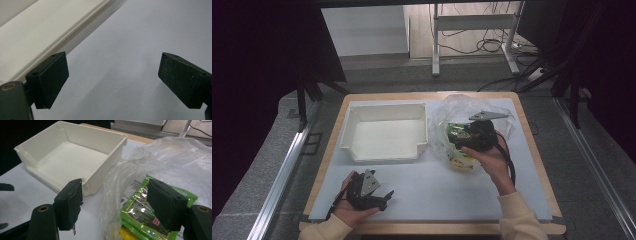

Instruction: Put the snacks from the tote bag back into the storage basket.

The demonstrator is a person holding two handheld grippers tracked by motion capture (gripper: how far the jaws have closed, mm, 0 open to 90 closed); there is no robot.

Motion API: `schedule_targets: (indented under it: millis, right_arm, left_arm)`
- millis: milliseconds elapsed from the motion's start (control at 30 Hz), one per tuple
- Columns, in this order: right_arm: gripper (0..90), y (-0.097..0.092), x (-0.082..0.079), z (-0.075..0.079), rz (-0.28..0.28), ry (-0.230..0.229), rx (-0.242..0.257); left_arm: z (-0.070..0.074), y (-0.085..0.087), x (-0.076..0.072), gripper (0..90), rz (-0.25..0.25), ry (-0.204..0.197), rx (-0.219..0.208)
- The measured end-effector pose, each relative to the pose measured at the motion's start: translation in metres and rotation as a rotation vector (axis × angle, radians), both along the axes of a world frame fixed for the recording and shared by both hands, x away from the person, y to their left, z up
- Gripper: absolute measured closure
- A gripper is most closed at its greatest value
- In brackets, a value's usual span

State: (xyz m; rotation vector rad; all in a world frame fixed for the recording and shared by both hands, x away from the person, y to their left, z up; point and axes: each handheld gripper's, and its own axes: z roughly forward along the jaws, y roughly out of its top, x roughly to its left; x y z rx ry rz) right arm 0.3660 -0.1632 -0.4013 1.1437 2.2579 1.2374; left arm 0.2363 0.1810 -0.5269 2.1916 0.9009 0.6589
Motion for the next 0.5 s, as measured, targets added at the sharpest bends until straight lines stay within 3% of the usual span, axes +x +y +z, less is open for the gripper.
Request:
schedule_targets:
  millis: [200, 500]
  right_arm:
    - [29.8, -0.001, 0.019, 0.002, -0.023, 0.024, 0.013]
    - [30.6, 0.000, 0.038, -0.005, -0.056, 0.081, -0.033]
  left_arm:
    - [-0.001, 0.002, -0.003, 9.4, -0.021, -0.002, -0.007]
    - [0.001, 0.002, -0.010, 9.5, -0.069, -0.011, -0.012]
